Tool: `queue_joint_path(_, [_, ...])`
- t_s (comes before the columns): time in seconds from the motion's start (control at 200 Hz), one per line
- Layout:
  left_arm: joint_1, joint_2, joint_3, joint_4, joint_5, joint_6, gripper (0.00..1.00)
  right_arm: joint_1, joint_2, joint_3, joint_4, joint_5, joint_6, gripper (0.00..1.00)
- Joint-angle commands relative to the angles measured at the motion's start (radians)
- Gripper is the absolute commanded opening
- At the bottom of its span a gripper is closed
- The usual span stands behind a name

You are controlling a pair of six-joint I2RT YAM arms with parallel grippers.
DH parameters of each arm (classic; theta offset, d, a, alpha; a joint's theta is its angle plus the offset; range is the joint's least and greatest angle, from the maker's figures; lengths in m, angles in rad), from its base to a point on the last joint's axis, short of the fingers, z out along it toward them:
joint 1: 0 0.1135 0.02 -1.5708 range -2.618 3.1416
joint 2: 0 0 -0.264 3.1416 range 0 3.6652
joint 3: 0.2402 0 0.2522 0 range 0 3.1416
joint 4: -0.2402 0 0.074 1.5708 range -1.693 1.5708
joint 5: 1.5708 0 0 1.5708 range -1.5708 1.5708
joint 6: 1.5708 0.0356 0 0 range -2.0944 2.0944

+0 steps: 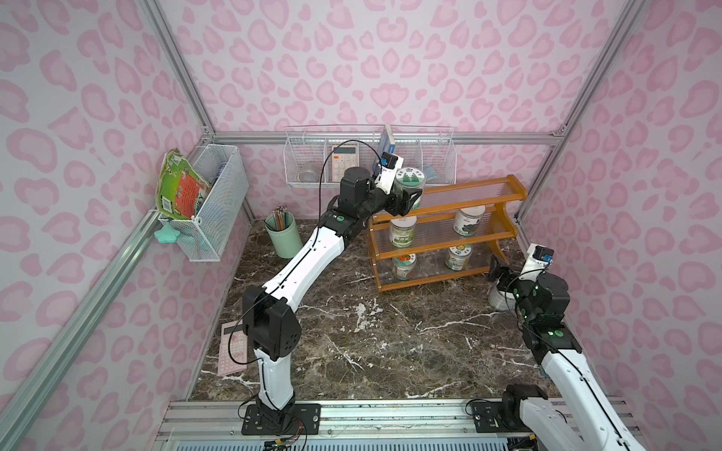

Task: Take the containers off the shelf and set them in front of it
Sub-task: 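Pick up a container from the shelf, then place the container at the center of the board.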

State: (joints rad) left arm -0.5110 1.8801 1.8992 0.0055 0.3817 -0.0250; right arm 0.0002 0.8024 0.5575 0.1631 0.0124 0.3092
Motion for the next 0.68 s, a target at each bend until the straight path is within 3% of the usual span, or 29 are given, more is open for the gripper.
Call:
queue_joint_path(0.0, [-0.027,-0.051,-0.057,0.068,0.017,0.023,0.70,-0.030,-0.009,0.017,-0.009,-0.046,-0.007,0.99])
queue_joint_path(0.35, [-0.152,-0.192,-0.319,0.149,-0.009,0.028,0.69,-0.108,-0.049,0.038,-0.057,-0.104,-0.005,0.99])
queue_joint_path(0.67, [-0.257,-0.133,-0.516,0.347,-0.029,-0.015,0.68,-0.118,-0.091,0.037,-0.086,-0.090,0.000,0.99])
